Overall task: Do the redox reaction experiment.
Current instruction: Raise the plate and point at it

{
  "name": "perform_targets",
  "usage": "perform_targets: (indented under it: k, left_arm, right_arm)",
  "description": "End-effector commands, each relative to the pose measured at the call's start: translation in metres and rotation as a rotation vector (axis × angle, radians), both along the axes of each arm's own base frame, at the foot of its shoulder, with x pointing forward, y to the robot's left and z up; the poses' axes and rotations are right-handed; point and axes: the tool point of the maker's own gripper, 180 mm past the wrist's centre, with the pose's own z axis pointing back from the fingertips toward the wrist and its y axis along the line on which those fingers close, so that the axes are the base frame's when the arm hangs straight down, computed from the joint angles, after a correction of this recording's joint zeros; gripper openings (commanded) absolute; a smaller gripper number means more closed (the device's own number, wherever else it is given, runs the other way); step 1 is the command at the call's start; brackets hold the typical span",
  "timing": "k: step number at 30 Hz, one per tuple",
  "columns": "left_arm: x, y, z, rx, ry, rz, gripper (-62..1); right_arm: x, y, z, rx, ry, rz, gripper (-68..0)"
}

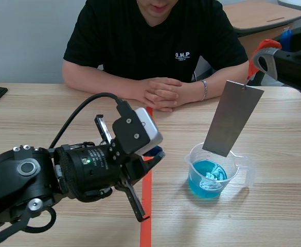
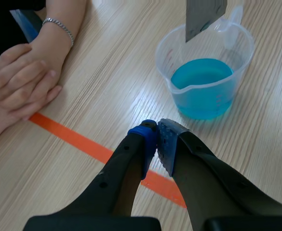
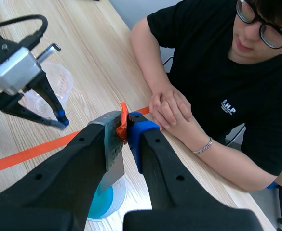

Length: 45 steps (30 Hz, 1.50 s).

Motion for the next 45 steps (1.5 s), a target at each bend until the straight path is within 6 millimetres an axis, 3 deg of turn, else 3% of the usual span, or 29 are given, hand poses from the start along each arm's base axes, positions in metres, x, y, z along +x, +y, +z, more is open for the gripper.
perform_targets:
  k: [1, 7, 14, 29, 45]
  left_arm:
    - [0.003, -0.010, 0.008, -0.030, -0.012, -0.011, -56.6]
    - [0.009, -0.023, 0.007, -0.034, -0.014, -0.024, -56.6]
    - [0.017, -0.025, 0.011, -0.039, -0.029, -0.023, -56.6]
    - [0.010, -0.046, 0.019, -0.084, -0.014, -0.053, -56.6]
    - [0.009, -0.050, 0.021, -0.095, -0.014, -0.057, -56.6]
  right_arm:
    - [-0.002, 0.004, 0.009, 0.004, -0.026, 0.028, -66.0]
    - [-0.002, 0.004, 0.009, 0.004, -0.026, 0.028, -66.0]
    - [-0.002, 0.004, 0.009, 0.004, -0.026, 0.027, -66.0]
    - [-0.002, 0.004, 0.009, 0.004, -0.026, 0.027, -66.0]
    - [-0.002, 0.004, 0.009, 0.004, -0.026, 0.027, -66.0]
